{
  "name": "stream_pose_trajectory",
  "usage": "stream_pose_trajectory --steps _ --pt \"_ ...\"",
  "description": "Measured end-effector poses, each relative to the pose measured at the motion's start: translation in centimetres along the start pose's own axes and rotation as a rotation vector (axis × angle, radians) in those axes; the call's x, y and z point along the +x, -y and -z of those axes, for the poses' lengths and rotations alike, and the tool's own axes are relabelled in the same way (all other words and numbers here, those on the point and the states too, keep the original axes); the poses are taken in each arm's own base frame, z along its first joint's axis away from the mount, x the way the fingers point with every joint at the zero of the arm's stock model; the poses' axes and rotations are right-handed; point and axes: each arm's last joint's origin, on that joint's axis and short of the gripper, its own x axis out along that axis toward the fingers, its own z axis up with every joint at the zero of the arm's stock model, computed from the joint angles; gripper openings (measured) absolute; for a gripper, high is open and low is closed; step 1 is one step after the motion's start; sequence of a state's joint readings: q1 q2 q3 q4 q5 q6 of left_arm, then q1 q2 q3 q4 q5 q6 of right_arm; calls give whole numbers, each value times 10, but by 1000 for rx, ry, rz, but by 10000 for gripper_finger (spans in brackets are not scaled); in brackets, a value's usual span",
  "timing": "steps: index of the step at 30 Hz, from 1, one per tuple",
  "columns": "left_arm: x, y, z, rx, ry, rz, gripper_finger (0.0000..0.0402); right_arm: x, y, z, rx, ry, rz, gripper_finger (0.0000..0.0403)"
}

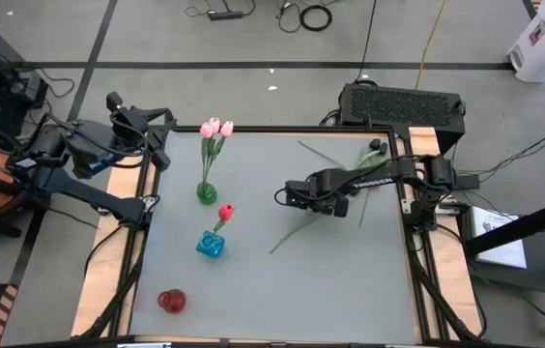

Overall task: Sort flowers into vase by color
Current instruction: Put the left red flower into the blue vase

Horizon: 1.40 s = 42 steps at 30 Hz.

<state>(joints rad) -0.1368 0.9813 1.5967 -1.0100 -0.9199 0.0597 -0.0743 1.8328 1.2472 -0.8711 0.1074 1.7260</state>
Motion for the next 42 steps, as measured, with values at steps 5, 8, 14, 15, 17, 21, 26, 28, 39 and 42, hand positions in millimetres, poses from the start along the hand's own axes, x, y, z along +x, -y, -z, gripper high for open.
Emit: stream_pose_trajectory --steps 5,8,14,15,17,21,26,28,39,42 --pt "0 0 0 0 0 0 146 8 2 -6 -12 30 64 176" --pt "0 0 0 3 -1 -1 146 14 0 -10 -27 7 68 176" --pt "0 0 0 4 -1 -1 146 16 -6 -6 -8 -23 10 176" --pt "0 0 0 3 -1 -1 146 17 -7 -6 -4 -22 10 176" --pt "0 0 0 4 -1 -1 146 17 -6 -6 -3 -22 14 176" --pt "0 0 0 4 -1 0 146 24 -6 -6 -7 -19 36 176" --pt "0 0 0 6 -1 0 146 29 -10 -5 -3 -32 18 176" --pt "0 0 0 3 0 3 146 29 -10 -4 3 -32 14 176" --pt "0 0 0 2 0 9 146 28 -8 -2 0 -48 30 176" --pt "0 0 0 2 0 9 146 28 -6 -2 -8 -41 58 171"
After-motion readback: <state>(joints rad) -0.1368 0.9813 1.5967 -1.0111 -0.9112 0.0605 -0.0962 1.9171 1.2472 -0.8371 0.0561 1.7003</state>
